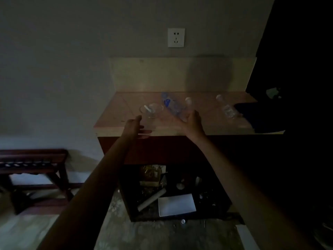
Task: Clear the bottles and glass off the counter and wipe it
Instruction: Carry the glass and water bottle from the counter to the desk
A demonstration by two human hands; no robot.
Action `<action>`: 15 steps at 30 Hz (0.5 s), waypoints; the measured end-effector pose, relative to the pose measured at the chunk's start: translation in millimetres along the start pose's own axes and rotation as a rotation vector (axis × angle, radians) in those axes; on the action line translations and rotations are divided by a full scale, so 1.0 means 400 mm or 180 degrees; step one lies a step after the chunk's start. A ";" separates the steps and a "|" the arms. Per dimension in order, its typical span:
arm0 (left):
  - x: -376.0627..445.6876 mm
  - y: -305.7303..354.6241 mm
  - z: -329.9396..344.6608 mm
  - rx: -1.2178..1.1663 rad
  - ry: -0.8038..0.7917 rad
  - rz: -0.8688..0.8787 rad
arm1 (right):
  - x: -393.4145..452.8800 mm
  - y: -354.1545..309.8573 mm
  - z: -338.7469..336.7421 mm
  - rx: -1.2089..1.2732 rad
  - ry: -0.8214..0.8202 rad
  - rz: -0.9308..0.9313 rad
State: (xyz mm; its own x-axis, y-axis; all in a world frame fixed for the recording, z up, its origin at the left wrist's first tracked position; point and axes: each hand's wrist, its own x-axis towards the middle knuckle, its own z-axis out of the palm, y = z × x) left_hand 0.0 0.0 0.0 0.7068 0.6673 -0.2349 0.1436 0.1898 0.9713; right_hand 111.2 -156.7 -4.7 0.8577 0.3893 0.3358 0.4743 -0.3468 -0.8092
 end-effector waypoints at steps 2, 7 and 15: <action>0.031 0.016 0.010 -0.0052 0.0065 -0.0062 | 0.051 0.003 0.010 -0.0123 -0.0036 0.0089; 0.127 0.030 0.050 0.0241 0.0130 -0.0137 | 0.193 0.020 0.056 -0.0517 -0.0339 0.0108; 0.254 0.045 0.094 0.0483 0.0353 -0.0303 | 0.335 0.066 0.159 -0.1142 -0.0760 -0.0028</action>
State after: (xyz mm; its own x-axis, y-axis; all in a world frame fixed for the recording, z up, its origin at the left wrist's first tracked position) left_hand 100.4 44.1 -4.7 0.6059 0.7282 -0.3204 0.3146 0.1506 0.9372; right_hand 226.0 -59.6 -11.5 0.8033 0.5655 0.1867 0.5564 -0.6009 -0.5738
